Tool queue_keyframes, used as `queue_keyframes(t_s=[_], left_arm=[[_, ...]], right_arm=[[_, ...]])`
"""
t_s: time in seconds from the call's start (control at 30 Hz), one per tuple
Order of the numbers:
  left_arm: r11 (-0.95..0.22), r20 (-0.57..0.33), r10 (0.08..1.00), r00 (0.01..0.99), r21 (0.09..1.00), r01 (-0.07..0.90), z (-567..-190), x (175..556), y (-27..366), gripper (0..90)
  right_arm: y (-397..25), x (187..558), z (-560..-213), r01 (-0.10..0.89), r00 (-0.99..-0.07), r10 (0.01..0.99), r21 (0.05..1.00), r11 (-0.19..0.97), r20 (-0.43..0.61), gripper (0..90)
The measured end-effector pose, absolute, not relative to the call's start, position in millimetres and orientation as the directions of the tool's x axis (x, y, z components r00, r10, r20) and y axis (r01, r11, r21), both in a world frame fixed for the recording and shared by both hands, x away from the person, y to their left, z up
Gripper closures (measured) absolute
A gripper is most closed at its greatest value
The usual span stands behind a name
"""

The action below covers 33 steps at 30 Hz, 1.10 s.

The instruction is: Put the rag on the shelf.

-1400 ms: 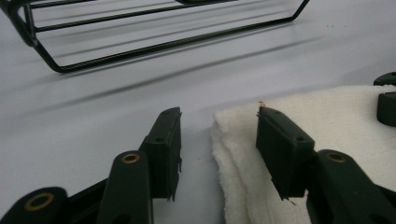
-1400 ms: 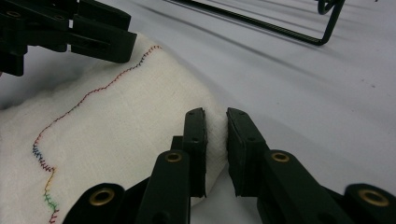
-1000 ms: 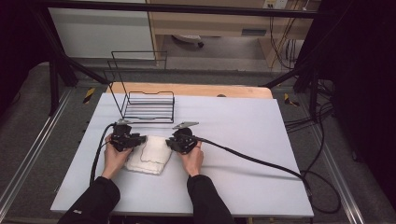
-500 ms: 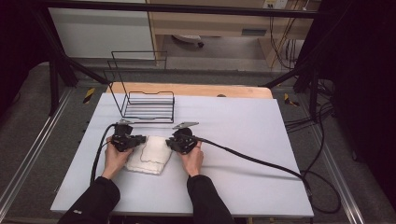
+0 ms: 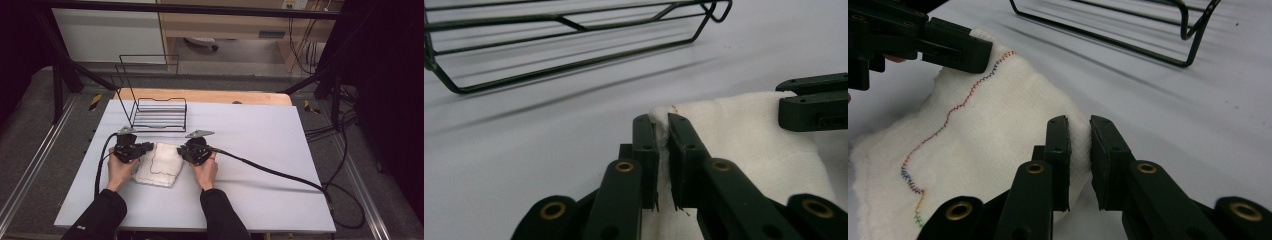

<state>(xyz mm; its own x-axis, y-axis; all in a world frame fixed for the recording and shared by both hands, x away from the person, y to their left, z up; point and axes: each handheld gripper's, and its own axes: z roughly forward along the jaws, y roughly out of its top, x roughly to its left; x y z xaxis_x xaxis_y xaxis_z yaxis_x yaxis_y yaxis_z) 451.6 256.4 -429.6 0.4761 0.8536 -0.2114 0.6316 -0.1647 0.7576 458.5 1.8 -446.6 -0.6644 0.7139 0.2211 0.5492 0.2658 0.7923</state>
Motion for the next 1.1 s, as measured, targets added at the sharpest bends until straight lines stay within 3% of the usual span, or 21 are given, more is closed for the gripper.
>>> queue_keyframes(t_s=[1.1], left_arm=[[-0.134,-0.15,0.836,0.528,0.878,0.46,-392,413,263,83.3]], right_arm=[[-8,433,-403,0.395,-0.724,0.668,0.897,0.2,0.171,80.8]])
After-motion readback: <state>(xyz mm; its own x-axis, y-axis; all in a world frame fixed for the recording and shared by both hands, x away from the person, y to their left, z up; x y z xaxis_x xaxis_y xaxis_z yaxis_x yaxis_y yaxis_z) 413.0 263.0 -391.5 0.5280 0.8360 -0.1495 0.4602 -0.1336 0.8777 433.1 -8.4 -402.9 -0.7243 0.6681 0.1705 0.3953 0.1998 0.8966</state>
